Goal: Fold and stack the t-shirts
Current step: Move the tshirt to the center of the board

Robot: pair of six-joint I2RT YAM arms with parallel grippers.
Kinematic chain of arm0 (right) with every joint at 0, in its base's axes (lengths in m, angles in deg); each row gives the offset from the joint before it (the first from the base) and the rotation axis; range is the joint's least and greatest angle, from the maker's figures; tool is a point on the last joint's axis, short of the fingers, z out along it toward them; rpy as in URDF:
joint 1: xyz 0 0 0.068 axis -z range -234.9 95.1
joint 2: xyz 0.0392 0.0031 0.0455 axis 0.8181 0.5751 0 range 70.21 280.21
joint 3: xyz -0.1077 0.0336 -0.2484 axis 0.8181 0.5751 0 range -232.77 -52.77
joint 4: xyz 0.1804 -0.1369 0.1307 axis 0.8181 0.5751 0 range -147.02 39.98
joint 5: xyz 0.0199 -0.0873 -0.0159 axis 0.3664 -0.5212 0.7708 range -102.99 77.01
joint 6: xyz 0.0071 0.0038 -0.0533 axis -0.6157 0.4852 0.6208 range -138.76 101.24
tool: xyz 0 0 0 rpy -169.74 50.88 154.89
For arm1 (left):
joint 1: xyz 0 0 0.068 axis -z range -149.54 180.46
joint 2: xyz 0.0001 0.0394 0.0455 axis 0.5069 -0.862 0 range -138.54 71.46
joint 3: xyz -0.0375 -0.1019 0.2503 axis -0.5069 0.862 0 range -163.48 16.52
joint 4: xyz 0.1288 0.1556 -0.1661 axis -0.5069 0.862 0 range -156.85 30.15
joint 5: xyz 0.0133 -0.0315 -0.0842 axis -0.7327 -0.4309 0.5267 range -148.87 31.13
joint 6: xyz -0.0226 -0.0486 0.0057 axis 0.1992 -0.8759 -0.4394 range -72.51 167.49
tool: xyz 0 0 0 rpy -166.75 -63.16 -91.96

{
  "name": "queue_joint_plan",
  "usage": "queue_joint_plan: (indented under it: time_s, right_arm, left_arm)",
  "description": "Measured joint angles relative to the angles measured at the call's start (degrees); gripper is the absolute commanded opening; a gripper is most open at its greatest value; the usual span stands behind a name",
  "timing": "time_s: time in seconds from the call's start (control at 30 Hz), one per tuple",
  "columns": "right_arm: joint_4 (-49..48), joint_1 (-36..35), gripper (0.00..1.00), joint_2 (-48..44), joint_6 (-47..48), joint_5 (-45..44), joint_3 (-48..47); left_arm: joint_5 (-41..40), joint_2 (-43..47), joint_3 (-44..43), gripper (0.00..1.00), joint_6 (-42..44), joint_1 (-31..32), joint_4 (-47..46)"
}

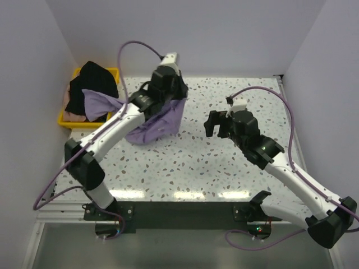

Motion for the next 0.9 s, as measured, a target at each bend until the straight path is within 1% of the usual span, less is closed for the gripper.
queue_joint_plan:
  time_s: [0.13, 0.2, 0.23, 0.3, 0.37, 0.47, 0.5, 0.57, 0.63, 0.73, 0.83, 0.9]
  right_arm:
    - [2.5, 0.0, 0.99, -1.1, -0.7, -4.4, 0.0]
    - [3.8, 0.0, 0.99, -1.3, -1.4, -6.1, 0.0]
    - [4.4, 0.0, 0.98, -1.4, -1.7, -6.7, 0.0]
    - [5.9, 0.0, 0.98, -1.6, -2.7, -7.8, 0.0]
    - [6.8, 0.0, 0.98, -1.8, -3.8, -8.5, 0.1]
    - [7.2, 0.0, 0.97, -2.1, -5.6, -8.6, 0.9]
    - [7.2, 0.0, 0.95, -2.1, -6.2, -8.5, 1.3]
    - [7.0, 0.0, 0.93, -1.3, -7.3, -7.6, 2.0]
    - [6.4, 0.0, 0.91, -0.1, -8.3, -5.9, 2.7]
    - [4.3, 0.0, 0.89, 3.8, -10.2, -3.2, 4.5]
    - [2.1, -0.1, 0.86, 10.0, -11.7, -0.6, 5.4]
    - [0.4, -0.4, 0.84, 14.8, -12.6, 0.8, 5.5]
  left_arm:
    - [2.2, -13.0, -2.3, 0.0, -2.2, 5.9, -1.5]
    - [3.5, -20.6, -7.0, 0.0, -2.8, 7.6, -0.5]
    - [4.3, -24.4, -9.9, 0.02, -3.2, 8.2, 0.1]
    - [5.7, -30.2, -15.8, 0.02, -3.7, 9.0, 1.2]
    - [6.9, -34.1, -20.2, 0.06, -4.0, 9.2, 1.8]
    - [9.2, -37.7, -26.8, 0.06, -4.0, 8.5, 2.4]
    - [10.3, -38.9, -29.6, 0.09, -4.1, 8.1, 2.6]
    - [12.5, -40.1, -33.0, 0.36, -4.0, 7.1, 1.8]
    - [14.8, -40.1, -33.8, 0.61, -4.3, 5.9, 0.5]
    - [17.3, -38.0, -29.6, 0.69, -4.5, 3.4, -2.6]
    - [18.1, -33.5, -20.6, 0.69, -4.5, 0.1, -4.3]
    - [17.6, -28.9, -12.4, 0.69, -4.6, -2.3, -5.1]
